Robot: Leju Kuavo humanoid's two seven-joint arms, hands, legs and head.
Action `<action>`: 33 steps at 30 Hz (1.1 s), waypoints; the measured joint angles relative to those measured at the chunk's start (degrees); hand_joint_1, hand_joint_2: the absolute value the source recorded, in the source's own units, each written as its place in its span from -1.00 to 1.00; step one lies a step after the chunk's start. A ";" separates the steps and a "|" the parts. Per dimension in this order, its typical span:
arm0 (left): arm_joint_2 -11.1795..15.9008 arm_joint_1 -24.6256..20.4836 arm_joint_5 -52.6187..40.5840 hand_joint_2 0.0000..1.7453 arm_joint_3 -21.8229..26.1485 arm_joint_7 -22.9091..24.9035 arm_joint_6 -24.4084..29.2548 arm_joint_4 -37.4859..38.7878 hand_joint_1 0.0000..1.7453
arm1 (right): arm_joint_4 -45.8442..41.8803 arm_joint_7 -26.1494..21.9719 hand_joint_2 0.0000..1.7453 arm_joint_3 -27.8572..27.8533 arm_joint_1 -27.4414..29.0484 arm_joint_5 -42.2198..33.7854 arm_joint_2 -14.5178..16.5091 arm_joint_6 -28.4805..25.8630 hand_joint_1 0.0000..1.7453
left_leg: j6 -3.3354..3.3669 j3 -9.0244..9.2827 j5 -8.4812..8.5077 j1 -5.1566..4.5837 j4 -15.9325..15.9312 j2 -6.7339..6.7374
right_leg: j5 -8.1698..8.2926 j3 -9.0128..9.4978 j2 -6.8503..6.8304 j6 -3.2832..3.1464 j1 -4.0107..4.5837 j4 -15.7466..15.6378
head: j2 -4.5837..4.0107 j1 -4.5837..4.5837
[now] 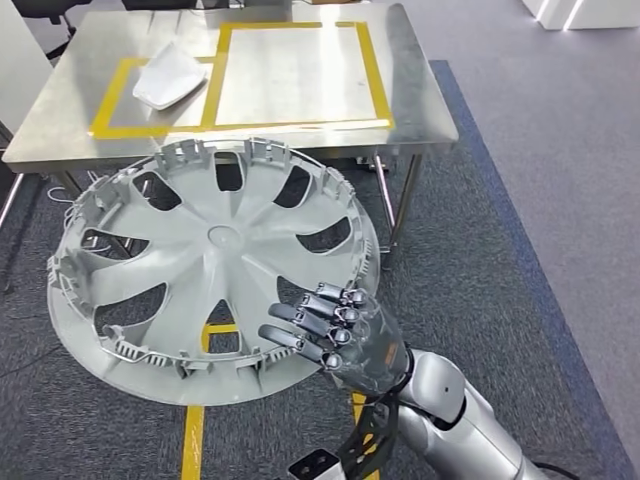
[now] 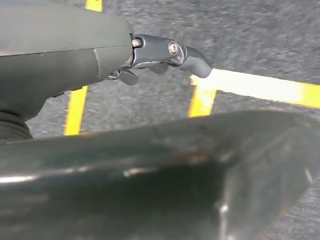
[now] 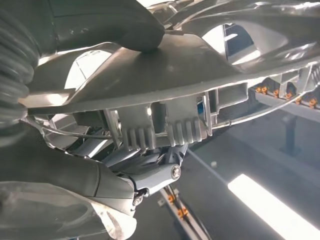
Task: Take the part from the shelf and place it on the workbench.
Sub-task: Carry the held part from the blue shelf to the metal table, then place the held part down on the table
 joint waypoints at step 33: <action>0.33 -0.43 -0.26 -1.00 0.04 0.47 0.14 0.46 -1.00 | 0.81 2.29 1.00 0.94 -0.74 -0.26 -0.03 -0.03 1.00 | -0.65 6.16 -3.87 1.72 -1.79 1.05 | 0.92 -8.24 -0.16 1.01 -0.91 5.67 | 0.01 0.21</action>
